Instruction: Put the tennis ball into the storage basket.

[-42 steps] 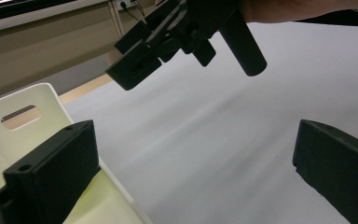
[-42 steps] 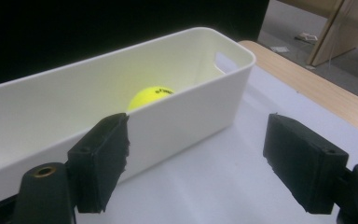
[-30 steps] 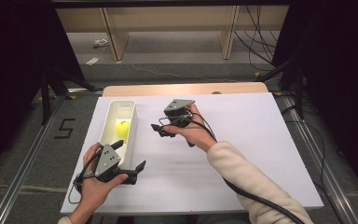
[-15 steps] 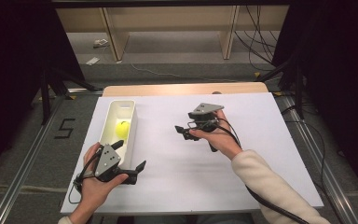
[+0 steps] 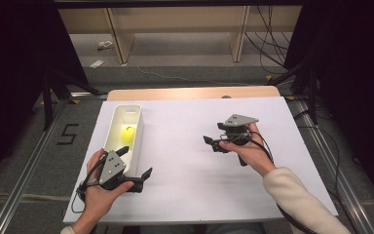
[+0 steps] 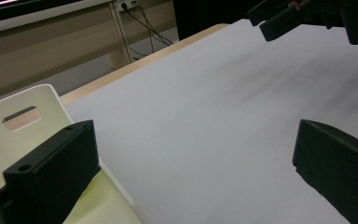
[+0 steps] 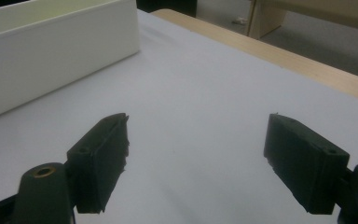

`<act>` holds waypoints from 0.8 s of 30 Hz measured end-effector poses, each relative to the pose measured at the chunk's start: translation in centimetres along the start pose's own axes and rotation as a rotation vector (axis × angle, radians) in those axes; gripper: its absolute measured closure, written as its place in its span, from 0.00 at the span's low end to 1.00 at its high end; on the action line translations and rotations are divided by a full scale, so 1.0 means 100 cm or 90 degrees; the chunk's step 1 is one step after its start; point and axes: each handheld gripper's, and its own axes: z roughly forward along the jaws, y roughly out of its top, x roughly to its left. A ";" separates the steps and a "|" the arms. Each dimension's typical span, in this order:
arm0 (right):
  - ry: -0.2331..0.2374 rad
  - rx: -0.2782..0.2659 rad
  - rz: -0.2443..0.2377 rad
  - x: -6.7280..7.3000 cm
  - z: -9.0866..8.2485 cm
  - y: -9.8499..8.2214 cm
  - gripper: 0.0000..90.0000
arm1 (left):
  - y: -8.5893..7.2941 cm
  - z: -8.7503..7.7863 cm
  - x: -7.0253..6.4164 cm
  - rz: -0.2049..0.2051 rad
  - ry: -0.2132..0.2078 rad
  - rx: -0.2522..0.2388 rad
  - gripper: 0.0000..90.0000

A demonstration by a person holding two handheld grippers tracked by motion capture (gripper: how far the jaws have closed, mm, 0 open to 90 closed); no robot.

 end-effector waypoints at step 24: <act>-0.041 0.000 0.018 -0.016 -0.057 -0.040 0.25 | 0.000 0.000 0.001 -0.003 0.003 0.002 0.00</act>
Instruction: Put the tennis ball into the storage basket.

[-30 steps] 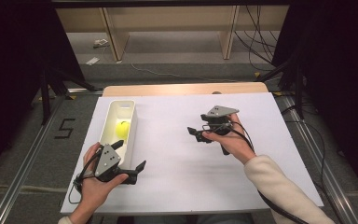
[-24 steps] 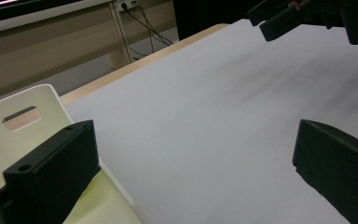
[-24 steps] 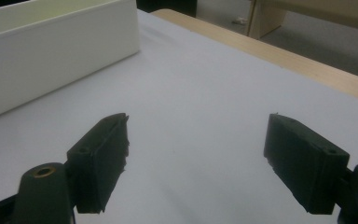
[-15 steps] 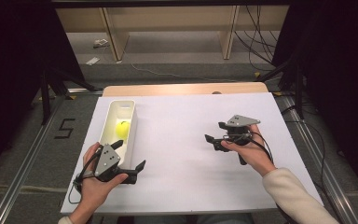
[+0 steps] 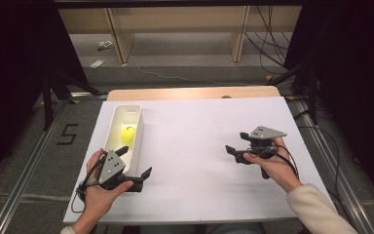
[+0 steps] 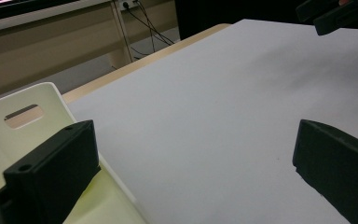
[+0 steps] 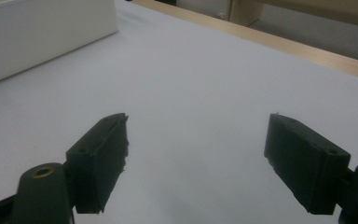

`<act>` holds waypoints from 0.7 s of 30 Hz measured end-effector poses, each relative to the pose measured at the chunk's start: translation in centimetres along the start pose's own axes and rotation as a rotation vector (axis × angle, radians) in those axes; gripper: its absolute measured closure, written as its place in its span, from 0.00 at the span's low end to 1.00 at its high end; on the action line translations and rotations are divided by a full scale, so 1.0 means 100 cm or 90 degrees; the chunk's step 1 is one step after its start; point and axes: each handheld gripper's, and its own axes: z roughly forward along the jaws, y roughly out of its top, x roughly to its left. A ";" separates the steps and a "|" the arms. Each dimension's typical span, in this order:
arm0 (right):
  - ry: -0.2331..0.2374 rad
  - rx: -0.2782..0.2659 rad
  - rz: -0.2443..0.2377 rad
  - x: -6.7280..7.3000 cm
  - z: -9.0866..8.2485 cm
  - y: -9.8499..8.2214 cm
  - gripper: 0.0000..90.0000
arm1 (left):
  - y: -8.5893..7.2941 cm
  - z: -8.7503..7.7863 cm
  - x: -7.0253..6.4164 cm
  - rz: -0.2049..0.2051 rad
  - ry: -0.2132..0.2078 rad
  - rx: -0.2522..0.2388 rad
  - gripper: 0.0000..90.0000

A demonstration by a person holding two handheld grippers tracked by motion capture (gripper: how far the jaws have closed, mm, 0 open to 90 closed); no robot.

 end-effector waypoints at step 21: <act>-0.004 0.003 0.000 -0.002 -0.021 -0.019 0.23 | 0.000 0.000 0.000 -0.002 0.000 -0.002 0.00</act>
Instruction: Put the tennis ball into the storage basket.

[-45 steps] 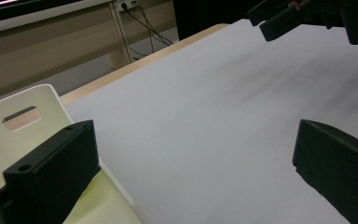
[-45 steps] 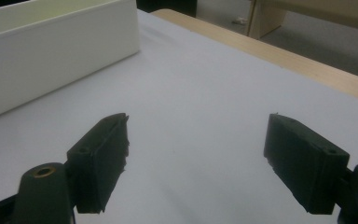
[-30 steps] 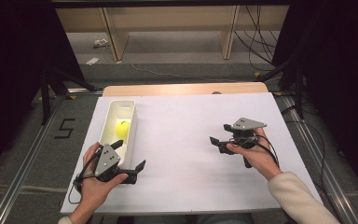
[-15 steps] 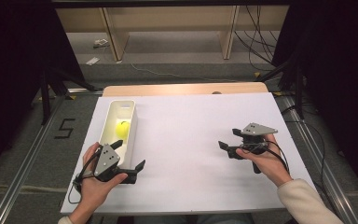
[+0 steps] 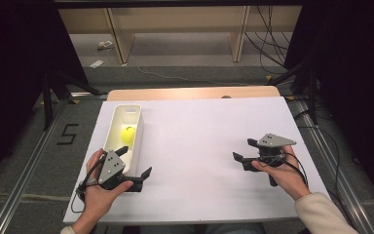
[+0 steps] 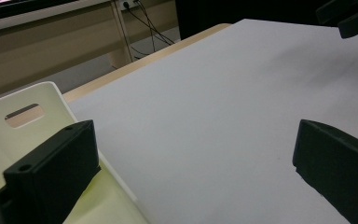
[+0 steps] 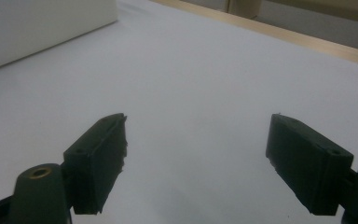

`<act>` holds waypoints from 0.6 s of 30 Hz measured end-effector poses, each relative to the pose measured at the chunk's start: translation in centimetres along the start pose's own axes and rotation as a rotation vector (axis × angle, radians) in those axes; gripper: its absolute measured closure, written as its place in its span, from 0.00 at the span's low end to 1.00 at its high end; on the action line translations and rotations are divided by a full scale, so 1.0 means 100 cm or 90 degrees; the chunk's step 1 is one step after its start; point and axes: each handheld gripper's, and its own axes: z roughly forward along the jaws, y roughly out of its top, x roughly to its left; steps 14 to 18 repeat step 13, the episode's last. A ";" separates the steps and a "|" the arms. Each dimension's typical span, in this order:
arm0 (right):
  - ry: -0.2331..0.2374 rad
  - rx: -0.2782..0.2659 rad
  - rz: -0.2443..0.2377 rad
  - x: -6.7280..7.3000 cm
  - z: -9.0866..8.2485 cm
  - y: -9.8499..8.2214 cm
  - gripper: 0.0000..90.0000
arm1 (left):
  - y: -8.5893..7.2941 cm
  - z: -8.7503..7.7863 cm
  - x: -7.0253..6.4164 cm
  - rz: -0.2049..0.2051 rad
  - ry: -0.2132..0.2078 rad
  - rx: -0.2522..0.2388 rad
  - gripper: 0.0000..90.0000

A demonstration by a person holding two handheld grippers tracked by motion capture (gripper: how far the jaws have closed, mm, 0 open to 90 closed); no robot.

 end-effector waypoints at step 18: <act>0.013 -0.019 0.010 0.000 -0.001 0.001 0.23 | 0.000 0.000 0.000 0.000 0.001 0.002 0.00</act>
